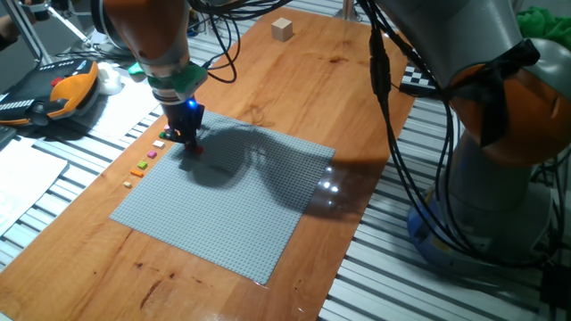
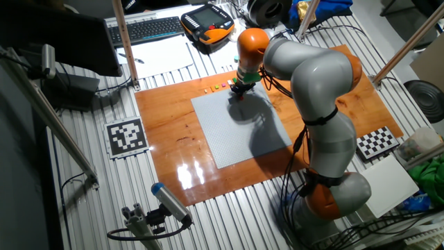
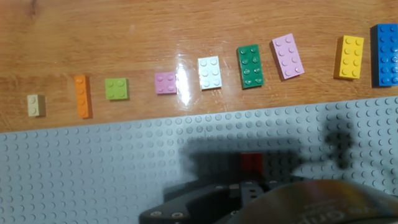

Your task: Stack small Lego blocks randomly, one at a time

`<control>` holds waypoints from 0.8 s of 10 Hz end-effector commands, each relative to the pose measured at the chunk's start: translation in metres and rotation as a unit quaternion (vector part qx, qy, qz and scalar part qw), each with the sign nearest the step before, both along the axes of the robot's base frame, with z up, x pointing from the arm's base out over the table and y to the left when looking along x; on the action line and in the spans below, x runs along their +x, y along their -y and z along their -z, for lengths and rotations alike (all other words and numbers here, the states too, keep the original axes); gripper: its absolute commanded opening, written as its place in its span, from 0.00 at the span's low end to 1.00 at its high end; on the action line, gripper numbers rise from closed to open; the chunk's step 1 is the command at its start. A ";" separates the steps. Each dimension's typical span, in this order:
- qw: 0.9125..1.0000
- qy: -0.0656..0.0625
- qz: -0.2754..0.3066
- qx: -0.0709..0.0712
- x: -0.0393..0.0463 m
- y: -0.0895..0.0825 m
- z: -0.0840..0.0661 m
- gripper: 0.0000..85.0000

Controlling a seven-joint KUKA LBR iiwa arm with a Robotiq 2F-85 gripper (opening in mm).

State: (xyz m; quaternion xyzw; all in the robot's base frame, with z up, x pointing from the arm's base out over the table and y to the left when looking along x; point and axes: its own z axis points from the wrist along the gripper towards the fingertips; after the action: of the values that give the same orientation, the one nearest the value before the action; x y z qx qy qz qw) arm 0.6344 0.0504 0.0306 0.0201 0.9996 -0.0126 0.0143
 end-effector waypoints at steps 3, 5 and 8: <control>1.000 0.001 0.000 0.000 -0.0007 -0.001 0.008 0.00; 1.000 0.001 -0.002 0.000 -0.0001 -0.001 0.009 0.00; 1.000 -0.002 0.004 -0.001 -0.0069 0.000 -0.003 0.00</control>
State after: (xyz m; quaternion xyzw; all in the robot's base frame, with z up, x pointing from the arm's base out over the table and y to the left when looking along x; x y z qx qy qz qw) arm 0.6234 0.0514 0.0298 0.0256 0.9996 -0.0114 0.0077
